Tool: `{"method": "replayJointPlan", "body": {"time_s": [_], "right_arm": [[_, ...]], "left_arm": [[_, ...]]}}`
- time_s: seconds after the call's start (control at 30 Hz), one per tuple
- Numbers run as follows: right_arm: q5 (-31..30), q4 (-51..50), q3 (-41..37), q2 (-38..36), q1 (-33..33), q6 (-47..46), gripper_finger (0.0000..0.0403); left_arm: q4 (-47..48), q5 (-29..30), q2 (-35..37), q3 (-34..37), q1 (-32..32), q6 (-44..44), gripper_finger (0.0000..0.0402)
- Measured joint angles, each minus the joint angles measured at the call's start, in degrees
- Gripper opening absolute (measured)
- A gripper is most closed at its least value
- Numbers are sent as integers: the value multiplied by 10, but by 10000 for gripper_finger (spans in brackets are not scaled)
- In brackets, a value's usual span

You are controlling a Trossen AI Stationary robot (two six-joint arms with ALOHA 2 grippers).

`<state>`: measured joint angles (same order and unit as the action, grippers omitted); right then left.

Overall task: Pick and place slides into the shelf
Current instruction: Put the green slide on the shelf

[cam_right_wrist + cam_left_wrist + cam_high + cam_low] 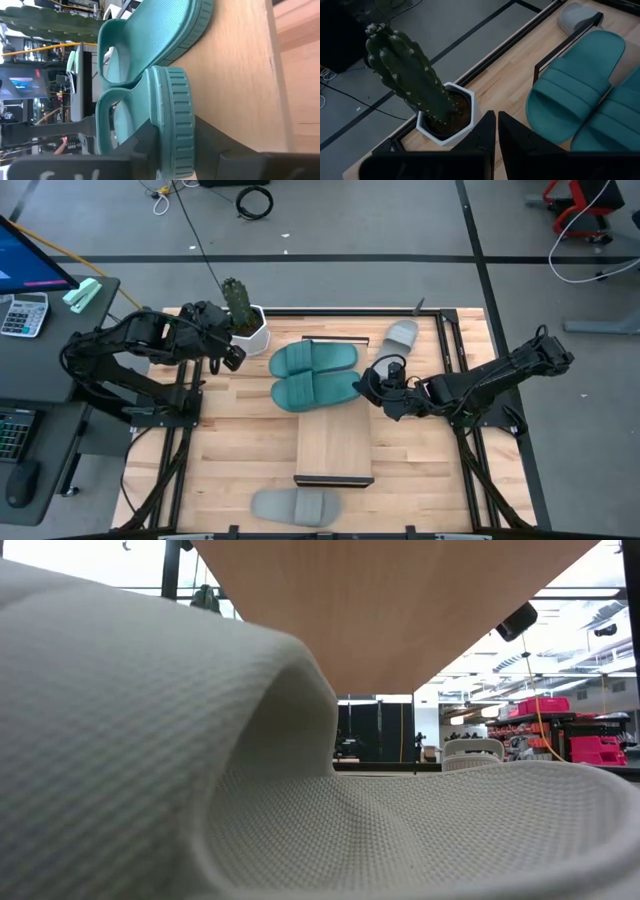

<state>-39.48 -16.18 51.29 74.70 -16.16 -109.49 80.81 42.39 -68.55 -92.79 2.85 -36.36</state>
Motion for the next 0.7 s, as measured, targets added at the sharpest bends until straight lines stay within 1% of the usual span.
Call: {"method": "replayJointPlan", "body": {"time_s": [0.2, 0.33, 0.53, 0.7], "right_arm": [[15, -17, 0, 0, 3, -4, 91], [28, -20, 0, 0, 9, 11, 102], [45, -20, 0, 0, 15, 20, 117], [60, -20, 0, 0, 15, 21, 129]], "left_arm": [[-2, 0, 0, 0, 0, -1, 34], [-19, -3, 0, 15, 0, 0, 35], [-47, -26, -1, 40, 3, 0, 25], [-71, -26, 0, 51, 14, 9, 26]]}}
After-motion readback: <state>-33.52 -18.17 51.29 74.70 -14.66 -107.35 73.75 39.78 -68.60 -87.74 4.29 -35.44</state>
